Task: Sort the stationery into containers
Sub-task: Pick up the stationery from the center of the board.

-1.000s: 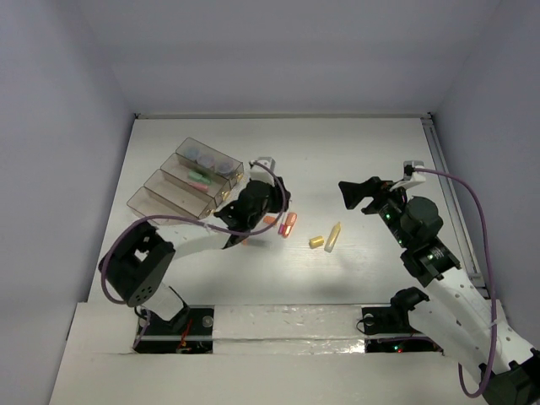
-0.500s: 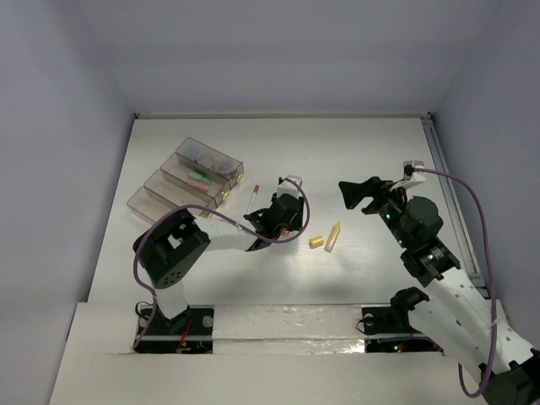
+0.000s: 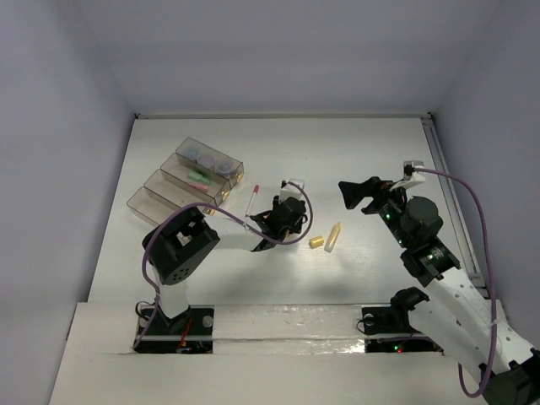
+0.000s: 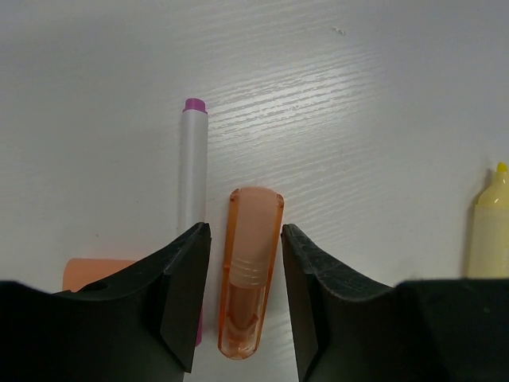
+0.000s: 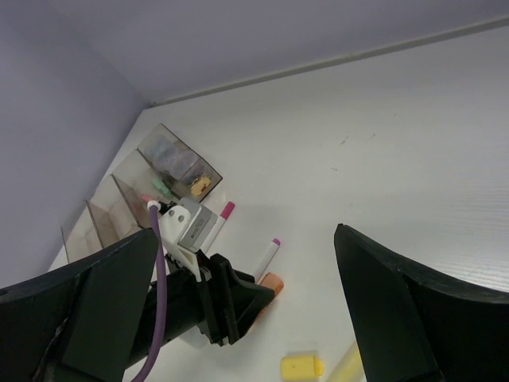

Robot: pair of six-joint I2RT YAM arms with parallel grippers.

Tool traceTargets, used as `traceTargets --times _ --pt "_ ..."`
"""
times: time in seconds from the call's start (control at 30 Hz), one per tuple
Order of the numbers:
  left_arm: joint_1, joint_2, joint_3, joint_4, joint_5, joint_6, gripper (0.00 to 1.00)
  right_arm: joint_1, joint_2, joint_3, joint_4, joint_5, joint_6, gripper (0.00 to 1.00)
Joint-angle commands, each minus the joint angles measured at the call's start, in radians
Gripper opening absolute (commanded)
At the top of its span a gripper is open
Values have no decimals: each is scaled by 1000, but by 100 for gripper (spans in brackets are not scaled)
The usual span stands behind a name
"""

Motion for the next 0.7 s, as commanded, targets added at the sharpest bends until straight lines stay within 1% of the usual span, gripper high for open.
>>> traceTargets --times 0.0,0.47,0.5,0.57,0.6,0.67 --pt "-8 -16 18 -9 -46 11 38 6 -1 11 46 4 -8 98" --pt "-26 53 37 -27 -32 8 37 6 -5 11 45 8 -8 98" --pt "-26 58 38 -27 -32 8 33 6 -7 11 43 8 -8 98" --pt "-35 65 41 -32 -38 5 29 6 -10 11 43 10 -8 98" --pt "-35 65 43 -35 -39 4 24 6 -11 11 42 10 -8 98" --pt "-35 61 48 -38 -41 5 20 6 -10 11 45 10 -8 98"
